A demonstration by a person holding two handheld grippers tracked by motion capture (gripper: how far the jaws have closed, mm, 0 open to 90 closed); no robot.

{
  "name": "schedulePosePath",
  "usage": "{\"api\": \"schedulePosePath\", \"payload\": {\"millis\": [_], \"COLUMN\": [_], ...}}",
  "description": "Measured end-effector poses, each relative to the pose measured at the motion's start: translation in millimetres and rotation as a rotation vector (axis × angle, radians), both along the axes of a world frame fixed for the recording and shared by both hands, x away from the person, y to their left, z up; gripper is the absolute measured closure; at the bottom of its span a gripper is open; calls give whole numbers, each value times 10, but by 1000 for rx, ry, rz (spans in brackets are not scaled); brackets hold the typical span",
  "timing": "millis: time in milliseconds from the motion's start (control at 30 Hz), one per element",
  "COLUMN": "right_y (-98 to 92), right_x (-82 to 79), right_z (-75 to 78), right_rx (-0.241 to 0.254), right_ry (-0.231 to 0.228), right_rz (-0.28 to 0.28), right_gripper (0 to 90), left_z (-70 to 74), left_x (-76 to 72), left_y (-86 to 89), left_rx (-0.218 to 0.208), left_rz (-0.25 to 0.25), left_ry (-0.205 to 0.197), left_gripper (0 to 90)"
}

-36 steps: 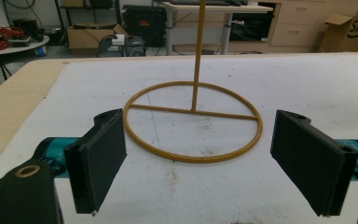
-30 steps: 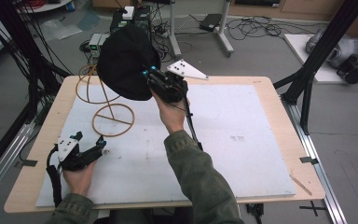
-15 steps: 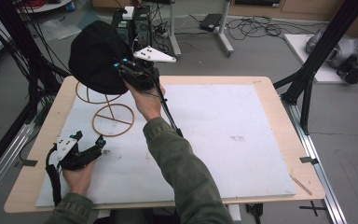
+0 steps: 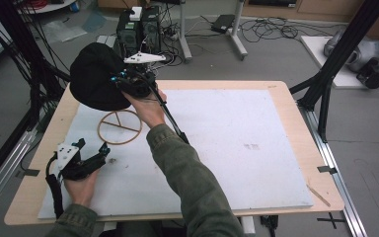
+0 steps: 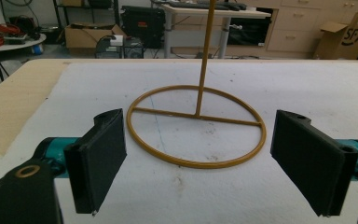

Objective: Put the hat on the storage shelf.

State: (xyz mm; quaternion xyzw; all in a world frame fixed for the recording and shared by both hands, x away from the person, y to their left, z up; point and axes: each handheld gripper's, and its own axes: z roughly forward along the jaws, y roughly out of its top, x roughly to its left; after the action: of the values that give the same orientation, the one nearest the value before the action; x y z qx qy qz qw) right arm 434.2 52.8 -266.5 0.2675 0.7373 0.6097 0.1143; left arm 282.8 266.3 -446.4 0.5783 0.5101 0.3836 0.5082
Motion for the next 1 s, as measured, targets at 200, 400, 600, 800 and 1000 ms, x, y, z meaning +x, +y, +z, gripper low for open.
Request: {"api": "schedulePosePath", "payload": {"millis": [200, 400, 600, 800, 1000], "right_y": [-16, -6, 16, 47, 81], "right_x": [8, -23, -16, -20, -72], "right_z": [-17, -10, -46, -71, -69], "right_rx": [-13, -28, -65, -79, -92], "right_ry": [30, 42, 68, 58, 44], "right_rz": [6, 0, -23, -21, -48], "right_gripper": [834, 819, 674, 569, 437], "left_z": [1, 3, 1, 5, 4], "left_x": [2, 0, 2, -5, -8], "left_y": [-1, -3, 4, 9, 3], "left_rx": [-1, -4, -8, -8, -8], "left_rz": [-4, -6, -4, -5, -11], "left_ry": [-1, -2, 0, -4, -8], "left_gripper": [183, 183, 184, 184, 184]}}
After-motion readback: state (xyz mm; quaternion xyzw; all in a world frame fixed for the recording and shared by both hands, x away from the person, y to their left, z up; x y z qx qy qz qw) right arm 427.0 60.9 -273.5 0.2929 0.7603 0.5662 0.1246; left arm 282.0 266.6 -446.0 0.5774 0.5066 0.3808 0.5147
